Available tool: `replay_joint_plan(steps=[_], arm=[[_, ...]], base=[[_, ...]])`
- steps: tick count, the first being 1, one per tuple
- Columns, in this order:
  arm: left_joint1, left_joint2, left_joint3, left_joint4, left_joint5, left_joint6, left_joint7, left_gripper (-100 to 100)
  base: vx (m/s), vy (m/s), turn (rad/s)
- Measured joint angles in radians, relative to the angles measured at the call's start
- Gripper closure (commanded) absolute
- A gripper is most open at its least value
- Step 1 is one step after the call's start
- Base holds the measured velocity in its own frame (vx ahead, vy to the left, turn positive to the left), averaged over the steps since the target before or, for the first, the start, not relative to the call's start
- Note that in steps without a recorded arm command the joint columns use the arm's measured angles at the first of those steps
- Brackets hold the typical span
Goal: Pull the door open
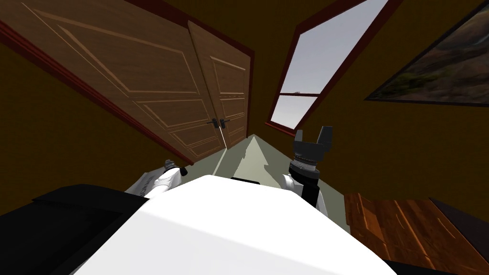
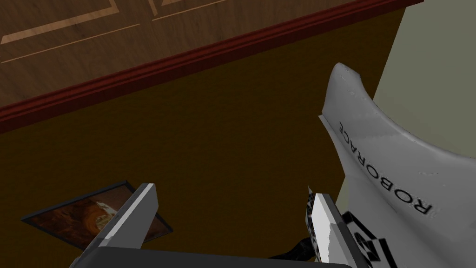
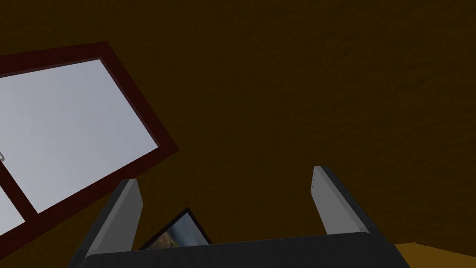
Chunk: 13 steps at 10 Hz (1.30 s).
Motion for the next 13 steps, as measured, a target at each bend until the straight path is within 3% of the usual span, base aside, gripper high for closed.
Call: replay_joint_plan(steps=[9, 13], arm=[[-0.007, 0.026, 0.059, 0.079, 0.118, -0.149, -0.166, -100], [-0.017, 0.037, 0.084, 0.123, 0.158, -0.217, -0.228, -100]], base=[[0.115, -0.143, 0.132], [0.135, -0.137, 0.12]])
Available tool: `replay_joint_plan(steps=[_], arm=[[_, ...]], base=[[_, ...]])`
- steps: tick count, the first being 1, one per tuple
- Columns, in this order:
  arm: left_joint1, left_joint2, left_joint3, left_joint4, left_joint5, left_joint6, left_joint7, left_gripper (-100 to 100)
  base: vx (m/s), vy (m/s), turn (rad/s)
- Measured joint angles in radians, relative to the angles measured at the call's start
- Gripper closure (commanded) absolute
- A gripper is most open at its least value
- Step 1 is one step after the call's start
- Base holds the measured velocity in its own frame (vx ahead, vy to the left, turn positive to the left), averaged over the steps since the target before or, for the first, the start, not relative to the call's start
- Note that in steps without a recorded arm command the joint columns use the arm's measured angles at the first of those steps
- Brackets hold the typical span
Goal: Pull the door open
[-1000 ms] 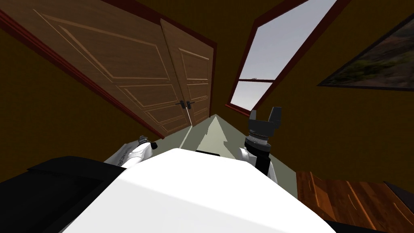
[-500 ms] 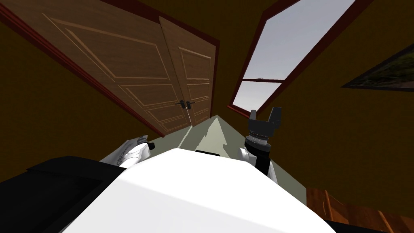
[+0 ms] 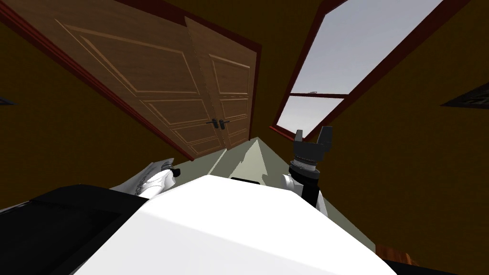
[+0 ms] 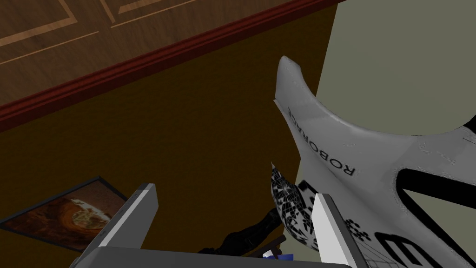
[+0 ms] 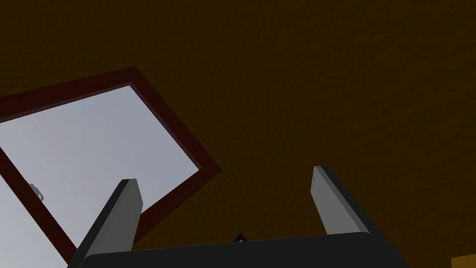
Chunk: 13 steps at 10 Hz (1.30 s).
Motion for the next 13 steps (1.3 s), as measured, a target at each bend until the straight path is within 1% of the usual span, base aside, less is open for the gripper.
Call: replay_joint_plan(steps=[4, 6, 9, 10, 13], arm=[[-0.006, 0.009, 0.026, 0.036, 0.046, -0.066, -0.068, -100], [-0.008, 0.013, 0.035, 0.049, 0.073, -0.095, -0.103, -100], [-0.015, 0.019, 0.055, 0.077, 0.102, -0.143, -0.149, -100], [-0.016, 0.021, 0.059, 0.084, 0.117, -0.159, -0.167, -100], [-0.024, 0.026, 0.079, 0.112, 0.15, -0.21, -0.219, -100]], base=[[0.12, -0.121, 0.107], [0.133, -0.114, 0.101], [0.138, -0.134, 0.105], [0.163, -0.119, 0.128], [0.153, -0.104, 0.096]])
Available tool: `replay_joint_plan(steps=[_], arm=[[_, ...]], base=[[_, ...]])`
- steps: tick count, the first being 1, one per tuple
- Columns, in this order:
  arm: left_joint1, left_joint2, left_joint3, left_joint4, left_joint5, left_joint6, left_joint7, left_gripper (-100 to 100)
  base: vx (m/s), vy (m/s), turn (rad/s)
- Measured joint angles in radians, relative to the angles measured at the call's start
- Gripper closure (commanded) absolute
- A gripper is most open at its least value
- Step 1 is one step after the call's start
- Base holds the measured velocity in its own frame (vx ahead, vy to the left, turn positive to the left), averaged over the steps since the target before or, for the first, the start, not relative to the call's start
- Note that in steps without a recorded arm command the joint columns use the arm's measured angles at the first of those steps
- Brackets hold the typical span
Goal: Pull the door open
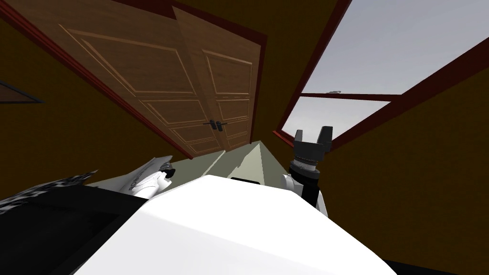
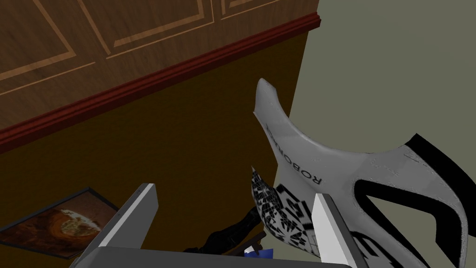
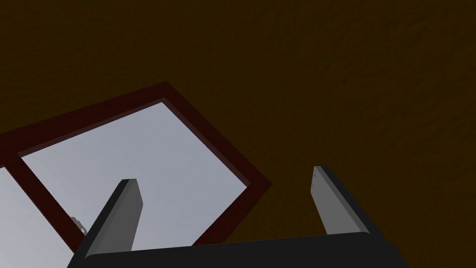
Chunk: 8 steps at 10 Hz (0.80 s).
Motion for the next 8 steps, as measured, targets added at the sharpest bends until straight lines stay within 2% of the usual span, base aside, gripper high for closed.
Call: replay_joint_plan(steps=[5, 8], arm=[[-0.013, 0.01, 0.026, 0.042, 0.063, -0.083, -0.087, -100], [-0.023, 0.014, 0.041, 0.066, 0.099, -0.131, -0.137, -100]], base=[[0.15, -0.103, 0.086], [0.173, -0.07, 0.074]])
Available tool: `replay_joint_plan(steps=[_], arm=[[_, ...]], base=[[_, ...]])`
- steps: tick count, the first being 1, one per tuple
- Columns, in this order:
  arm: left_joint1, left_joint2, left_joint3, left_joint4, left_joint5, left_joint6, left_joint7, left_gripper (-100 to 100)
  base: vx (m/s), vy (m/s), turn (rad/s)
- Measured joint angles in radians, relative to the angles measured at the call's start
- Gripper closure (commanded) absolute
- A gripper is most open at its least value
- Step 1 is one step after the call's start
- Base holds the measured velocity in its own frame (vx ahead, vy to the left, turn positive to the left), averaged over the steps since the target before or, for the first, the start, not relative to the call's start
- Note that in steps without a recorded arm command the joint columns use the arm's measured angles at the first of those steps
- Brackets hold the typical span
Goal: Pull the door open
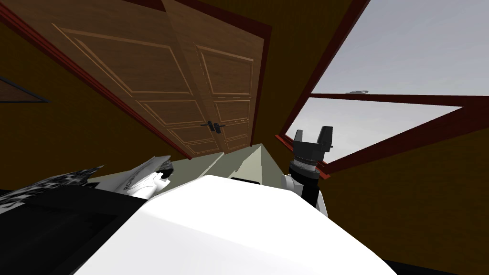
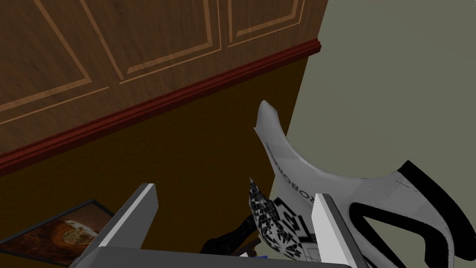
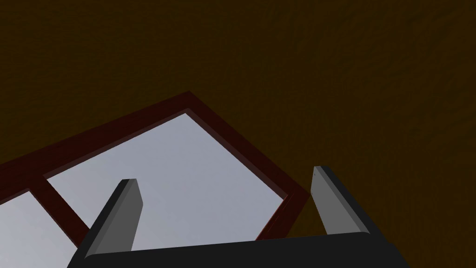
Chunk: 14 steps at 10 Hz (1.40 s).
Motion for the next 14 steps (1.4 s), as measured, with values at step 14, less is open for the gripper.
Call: replay_joint_plan(steps=[14], arm=[[-0.06, 0.007, 0.07, 0.105, 0.167, -0.237, -0.241, -100]], base=[[0.179, -0.03, 0.06]])
